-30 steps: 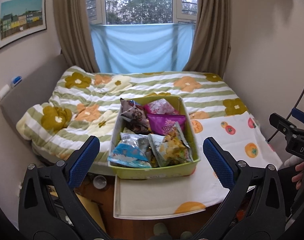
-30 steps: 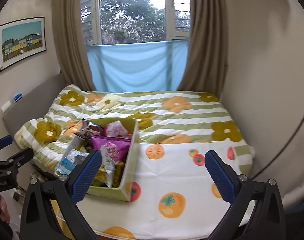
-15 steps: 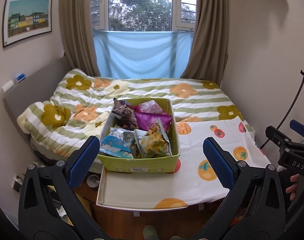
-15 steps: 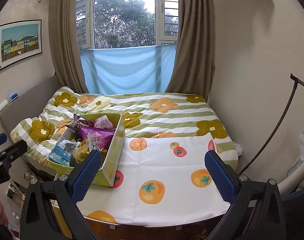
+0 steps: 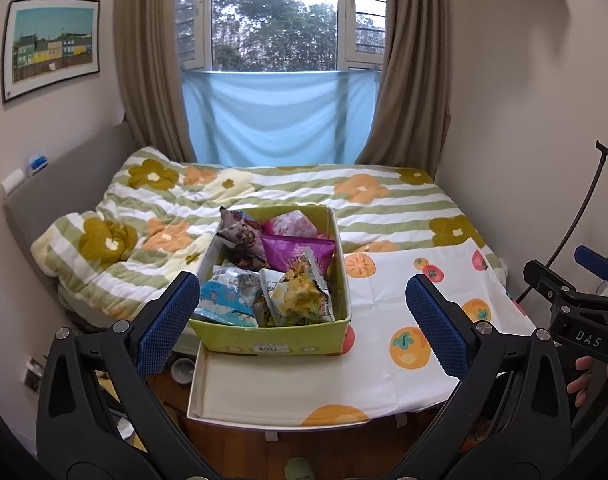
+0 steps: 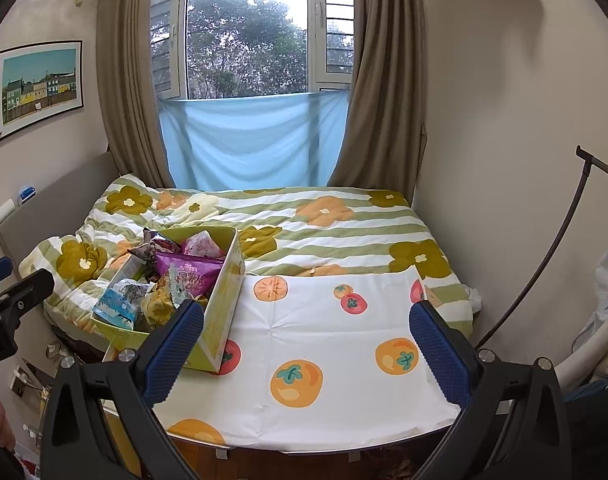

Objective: Organize snacks

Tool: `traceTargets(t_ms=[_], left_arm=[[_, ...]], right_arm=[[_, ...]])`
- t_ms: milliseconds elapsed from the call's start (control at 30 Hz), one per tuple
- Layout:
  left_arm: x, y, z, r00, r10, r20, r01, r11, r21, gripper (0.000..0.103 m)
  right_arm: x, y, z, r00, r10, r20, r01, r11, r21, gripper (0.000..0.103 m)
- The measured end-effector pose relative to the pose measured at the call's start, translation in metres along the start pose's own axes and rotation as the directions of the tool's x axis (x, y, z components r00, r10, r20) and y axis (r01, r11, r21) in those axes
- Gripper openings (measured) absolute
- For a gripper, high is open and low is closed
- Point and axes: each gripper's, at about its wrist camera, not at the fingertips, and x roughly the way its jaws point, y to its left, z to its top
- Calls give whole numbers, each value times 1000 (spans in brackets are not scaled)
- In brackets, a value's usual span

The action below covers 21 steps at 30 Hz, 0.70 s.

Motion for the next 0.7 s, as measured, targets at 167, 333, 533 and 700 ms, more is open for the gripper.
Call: traceTargets(t_ms=[167, 333, 533, 700], left_arm=[[-1, 0, 3, 1000, 2, 12, -2, 1000, 6, 102], [0, 0, 3, 1000, 4, 12, -4, 1000, 8, 102], [0, -1, 3, 1000, 2, 12, -2, 1000, 14, 102], [-2, -1, 2, 1000, 0, 16, -1, 1000, 16, 102]], right_arm=[[2, -1, 0, 1000, -2, -5, 2, 1000, 5, 102], [2, -1, 0, 1000, -1, -9, 1, 1000, 6, 102], [3, -1, 0, 1000, -3, -10, 3, 1000, 7, 102], [2, 1, -2, 1000, -8, -11, 9, 1000, 6, 102]])
